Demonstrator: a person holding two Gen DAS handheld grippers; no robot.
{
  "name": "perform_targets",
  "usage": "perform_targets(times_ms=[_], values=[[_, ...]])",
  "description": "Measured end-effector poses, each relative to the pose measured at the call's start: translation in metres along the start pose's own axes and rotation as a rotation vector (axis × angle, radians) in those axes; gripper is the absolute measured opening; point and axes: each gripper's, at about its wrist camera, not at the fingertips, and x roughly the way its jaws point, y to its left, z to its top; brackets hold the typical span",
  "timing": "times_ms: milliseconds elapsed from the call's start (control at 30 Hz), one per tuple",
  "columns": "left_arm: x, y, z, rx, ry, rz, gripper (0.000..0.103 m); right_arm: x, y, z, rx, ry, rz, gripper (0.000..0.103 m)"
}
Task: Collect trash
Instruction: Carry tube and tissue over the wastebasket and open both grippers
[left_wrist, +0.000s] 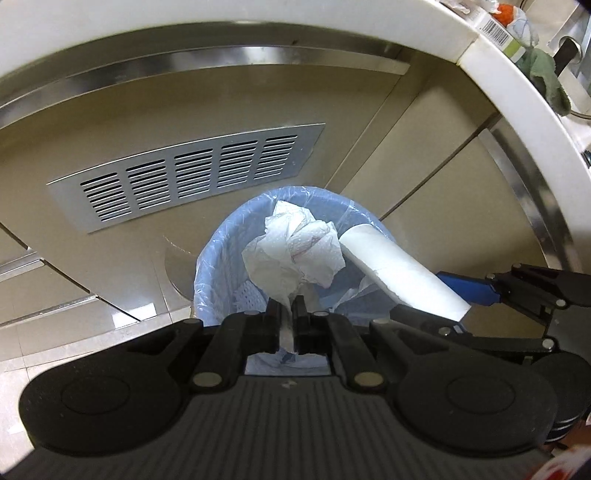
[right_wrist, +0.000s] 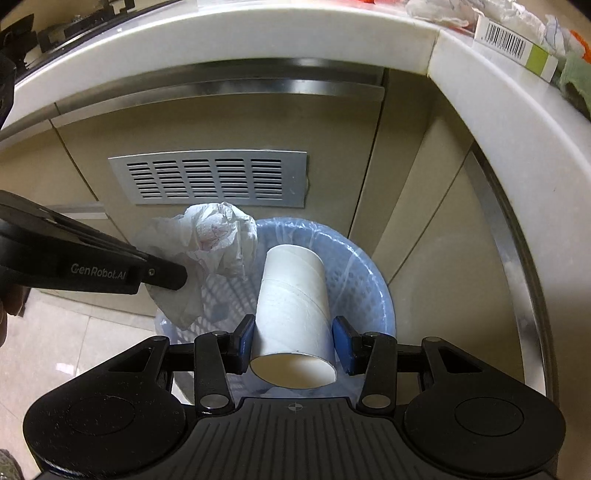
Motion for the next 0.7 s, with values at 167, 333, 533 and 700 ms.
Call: perform_targets(times_ms=[167,333,533,700], values=[[0.007,0.0,0.004,-0.013,0.011,0.004,0.029,0.005,0.0,0.003,0.001,0.009,0.001,0.045],[0.006,0.004,0.005,-0.023,0.005,0.018,0.029,0.008,-0.001,0.005,0.001,0.015,0.002,0.045],[-0.003,0.01,0.002,-0.045,-0.002,0.032,0.029,0.015,0.0,0.004,-0.004,0.022,0.008,0.045],[-0.01,0.015,-0.002,-0.064,-0.006,0.048,0.029,0.017,0.002,0.005,-0.007,0.024,0.006,0.045]])
